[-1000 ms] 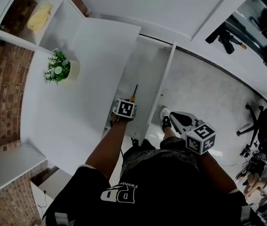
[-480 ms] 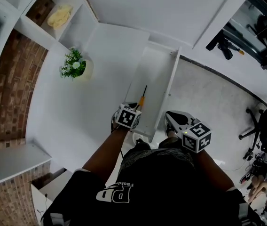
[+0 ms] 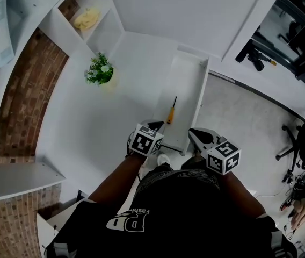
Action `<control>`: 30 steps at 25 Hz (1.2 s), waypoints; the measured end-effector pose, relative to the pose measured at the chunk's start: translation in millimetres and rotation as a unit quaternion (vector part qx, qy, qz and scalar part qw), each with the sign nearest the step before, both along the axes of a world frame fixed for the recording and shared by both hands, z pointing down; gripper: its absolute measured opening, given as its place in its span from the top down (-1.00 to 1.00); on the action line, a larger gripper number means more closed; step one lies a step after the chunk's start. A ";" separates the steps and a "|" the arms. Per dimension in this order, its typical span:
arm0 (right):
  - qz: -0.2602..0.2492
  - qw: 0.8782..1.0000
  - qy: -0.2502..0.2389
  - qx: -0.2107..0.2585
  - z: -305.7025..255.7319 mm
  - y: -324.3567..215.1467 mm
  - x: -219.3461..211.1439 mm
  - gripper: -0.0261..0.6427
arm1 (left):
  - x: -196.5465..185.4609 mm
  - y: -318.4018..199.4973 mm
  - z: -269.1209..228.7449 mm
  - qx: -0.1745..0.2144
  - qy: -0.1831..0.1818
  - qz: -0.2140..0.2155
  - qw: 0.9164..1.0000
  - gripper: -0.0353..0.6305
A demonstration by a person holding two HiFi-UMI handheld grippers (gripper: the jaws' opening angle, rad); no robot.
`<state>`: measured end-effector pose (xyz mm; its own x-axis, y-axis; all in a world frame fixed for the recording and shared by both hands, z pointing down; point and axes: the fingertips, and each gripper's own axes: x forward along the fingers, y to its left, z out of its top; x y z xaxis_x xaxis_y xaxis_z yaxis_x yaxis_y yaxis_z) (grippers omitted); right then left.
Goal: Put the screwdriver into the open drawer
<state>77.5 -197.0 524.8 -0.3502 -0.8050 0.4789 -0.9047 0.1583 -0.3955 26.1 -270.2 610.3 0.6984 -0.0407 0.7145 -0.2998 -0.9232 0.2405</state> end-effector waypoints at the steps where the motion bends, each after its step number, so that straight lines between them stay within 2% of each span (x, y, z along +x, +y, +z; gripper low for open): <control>1: 0.002 1.000 0.003 0.004 -2.6 1.6 -4.1 0.90 | -4.8 2.9 -9.5 0.002 0.012 0.002 1.000 0.83; 6: 0.000 1.000 0.020 0.024 -16.8 7.9 -15.1 0.90 | -26.7 18.6 -47.3 0.007 0.060 0.003 0.998 0.84; 10: -0.010 0.999 0.022 0.036 -25.9 6.8 -18.5 0.90 | -36.9 33.2 -57.0 0.011 0.070 -0.005 0.997 0.84; 16: -0.044 0.997 0.028 0.054 -40.7 14.7 -25.4 0.91 | -56.8 55.1 -83.4 0.014 0.103 -0.059 0.993 0.84; 21: -0.083 0.993 0.037 0.075 -48.1 40.8 -19.9 0.91 | -71.4 79.3 -102.8 0.037 0.120 -0.108 0.986 0.84; 25: -0.111 0.990 0.033 0.086 -53.9 78.1 -9.4 0.91 | -60.7 116.9 -113.7 0.045 0.143 -0.154 0.977 0.84; 30: -0.120 0.988 0.025 0.094 -57.2 138.0 17.2 0.91 | -40.6 178.3 -117.1 0.054 0.147 -0.190 0.969 0.84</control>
